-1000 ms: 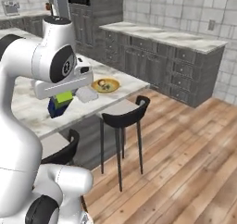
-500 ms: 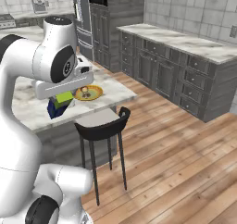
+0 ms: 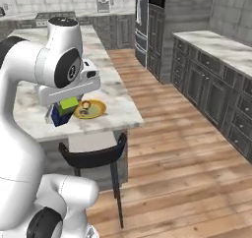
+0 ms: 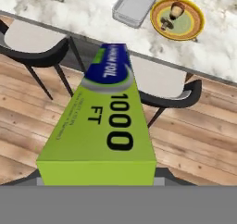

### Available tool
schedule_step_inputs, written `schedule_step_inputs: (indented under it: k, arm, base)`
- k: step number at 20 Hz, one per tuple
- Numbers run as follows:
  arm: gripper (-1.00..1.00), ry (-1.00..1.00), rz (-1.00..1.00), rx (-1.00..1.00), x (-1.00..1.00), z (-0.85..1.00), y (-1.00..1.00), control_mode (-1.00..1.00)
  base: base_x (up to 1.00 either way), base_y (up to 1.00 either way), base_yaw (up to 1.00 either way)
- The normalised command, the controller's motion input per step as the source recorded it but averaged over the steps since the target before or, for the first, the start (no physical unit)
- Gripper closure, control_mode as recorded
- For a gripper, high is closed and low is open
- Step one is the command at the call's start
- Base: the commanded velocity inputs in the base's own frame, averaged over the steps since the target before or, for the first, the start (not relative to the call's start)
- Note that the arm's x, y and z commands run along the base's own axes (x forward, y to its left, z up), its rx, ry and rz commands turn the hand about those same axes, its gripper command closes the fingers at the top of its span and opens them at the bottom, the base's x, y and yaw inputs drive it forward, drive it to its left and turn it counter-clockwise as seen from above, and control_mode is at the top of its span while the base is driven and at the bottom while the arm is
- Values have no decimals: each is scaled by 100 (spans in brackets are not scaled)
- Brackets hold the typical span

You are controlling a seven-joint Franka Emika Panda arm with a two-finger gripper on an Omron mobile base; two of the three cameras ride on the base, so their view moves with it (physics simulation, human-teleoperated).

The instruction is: Retrieve the tupperware and aluminum foil from the cabinet and place them on the dining counter near the plate with mushrooms to prepare for storing leftovers.

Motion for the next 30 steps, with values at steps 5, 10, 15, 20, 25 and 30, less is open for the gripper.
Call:
schedule_step_inputs:
  k: [5, 10, 15, 20, 25, 30]
  arm:
    - [100, 0, 0, 0, 0, 0, 0, 100]
    - [100, 0, 0, 0, 0, 0, 0, 100]
    - [100, -3, 3, 0, 9, -4, -2, -100]
    - [100, -23, -27, 0, 10, -28, -42, -100]
    - [100, -27, -55, -1, 22, -44, -24, -100]
    - [100, -6, -37, 4, 45, -40, -41, -100]
  base:
    - [85, -62, 62]
    - [99, -46, 64]
    - [71, -20, 44]
    - [0, 0, 0]
    - [0, 0, 0]
    - [0, 0, 0]
